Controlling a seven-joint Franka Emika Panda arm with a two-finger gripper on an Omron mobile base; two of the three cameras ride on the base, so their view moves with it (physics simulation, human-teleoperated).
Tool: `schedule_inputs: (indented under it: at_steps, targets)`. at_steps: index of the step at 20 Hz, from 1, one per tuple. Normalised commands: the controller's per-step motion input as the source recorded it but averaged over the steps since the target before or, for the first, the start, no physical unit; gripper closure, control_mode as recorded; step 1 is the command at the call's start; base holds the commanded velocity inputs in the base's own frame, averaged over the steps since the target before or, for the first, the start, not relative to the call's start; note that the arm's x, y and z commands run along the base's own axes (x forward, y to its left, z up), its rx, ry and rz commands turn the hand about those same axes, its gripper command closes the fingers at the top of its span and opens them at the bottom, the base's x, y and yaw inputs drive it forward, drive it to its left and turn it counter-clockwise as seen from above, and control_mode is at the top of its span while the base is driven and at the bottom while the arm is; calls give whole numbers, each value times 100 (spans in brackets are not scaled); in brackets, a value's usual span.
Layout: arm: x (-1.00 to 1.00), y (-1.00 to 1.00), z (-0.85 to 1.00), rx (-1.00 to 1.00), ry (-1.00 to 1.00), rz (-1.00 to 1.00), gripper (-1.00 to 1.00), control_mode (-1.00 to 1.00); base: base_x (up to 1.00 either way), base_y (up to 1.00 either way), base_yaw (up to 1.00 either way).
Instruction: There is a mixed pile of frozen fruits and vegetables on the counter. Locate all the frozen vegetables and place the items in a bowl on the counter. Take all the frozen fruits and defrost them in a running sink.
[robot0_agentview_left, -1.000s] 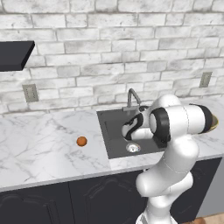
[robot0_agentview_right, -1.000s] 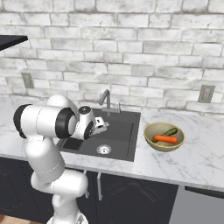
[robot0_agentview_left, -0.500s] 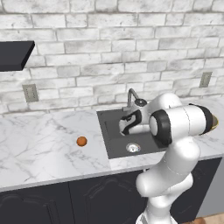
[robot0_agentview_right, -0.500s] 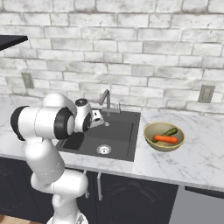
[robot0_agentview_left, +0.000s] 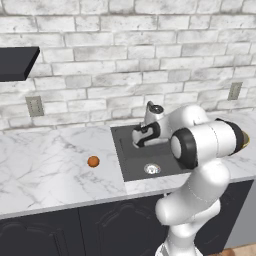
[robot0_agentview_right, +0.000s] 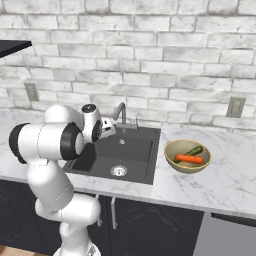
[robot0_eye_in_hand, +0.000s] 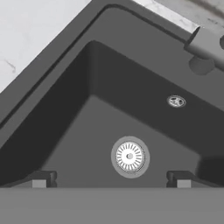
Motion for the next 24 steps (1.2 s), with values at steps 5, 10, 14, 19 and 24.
schedule_inputs:
  at_steps: [5,10,14,19,24]
  targets:
    - [3,15,36,0,-2,0,-100,-100,0,0,0]
    - [1,18,35,0,0,0,-100,-100,0,0,0]
    - [0,20,34,0,0,0,-100,-100,0,0,0]
    - [-2,22,33,0,0,0,-100,-100,0,0,0]
    - [-13,21,30,1,7,0,-100,-100,0,0,0]
